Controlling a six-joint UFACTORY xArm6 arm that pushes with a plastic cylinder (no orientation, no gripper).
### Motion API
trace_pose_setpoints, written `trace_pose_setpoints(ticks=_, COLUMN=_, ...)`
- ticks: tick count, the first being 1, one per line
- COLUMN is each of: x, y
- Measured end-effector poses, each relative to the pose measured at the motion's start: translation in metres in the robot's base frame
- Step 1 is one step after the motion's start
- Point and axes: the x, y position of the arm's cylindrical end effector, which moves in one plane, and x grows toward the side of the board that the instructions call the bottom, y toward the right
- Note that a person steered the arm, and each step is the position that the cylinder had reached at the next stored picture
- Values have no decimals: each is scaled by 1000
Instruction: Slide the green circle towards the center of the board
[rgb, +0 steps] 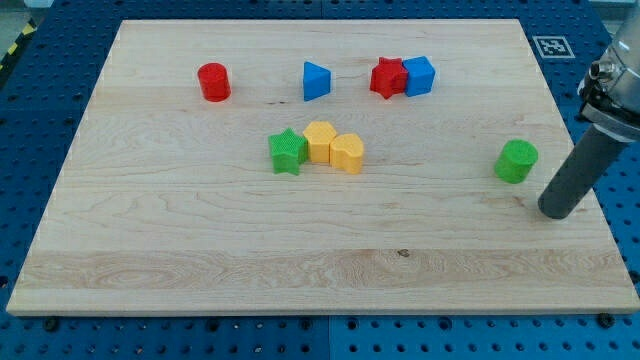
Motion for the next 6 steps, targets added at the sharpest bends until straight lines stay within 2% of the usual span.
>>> trace_pose_setpoints(ticks=1, x=-2, y=35)
trace_pose_setpoints(ticks=2, x=-37, y=30)
trace_pose_setpoints(ticks=3, x=-53, y=14)
trace_pose_setpoints(ticks=6, x=-43, y=-68)
